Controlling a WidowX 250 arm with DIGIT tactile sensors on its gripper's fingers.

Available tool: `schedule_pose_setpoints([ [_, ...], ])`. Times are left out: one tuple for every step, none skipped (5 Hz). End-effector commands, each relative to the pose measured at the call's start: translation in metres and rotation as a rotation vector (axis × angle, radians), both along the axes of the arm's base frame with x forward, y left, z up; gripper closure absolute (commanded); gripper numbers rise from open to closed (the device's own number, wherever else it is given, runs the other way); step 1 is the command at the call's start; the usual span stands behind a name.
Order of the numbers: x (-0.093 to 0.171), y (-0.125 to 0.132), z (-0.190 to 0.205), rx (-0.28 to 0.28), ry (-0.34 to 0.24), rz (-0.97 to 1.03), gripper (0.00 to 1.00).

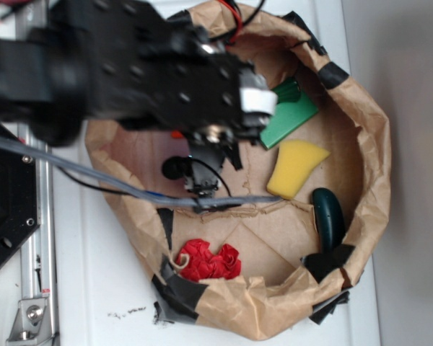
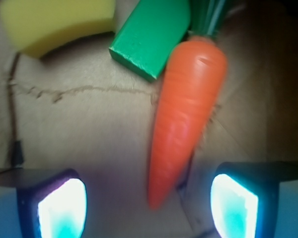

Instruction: Grab the carrot.

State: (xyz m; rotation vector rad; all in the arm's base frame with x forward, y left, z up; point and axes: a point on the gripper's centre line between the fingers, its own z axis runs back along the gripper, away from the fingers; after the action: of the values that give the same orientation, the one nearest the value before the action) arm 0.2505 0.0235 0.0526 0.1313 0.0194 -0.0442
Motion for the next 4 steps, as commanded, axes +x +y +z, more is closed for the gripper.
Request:
schedule_pose_setpoints([
  [0.041,0.023,-0.007,0.053,0.026,-0.031,0.00],
  [0.041,0.030,-0.022,0.060,0.086,-0.050,0.00],
  [0.040,0.043,-0.024,0.025,0.109,-0.016,0.00],
  [0.042,0.052,-0.025,0.025,0.114,0.014,0.00],
])
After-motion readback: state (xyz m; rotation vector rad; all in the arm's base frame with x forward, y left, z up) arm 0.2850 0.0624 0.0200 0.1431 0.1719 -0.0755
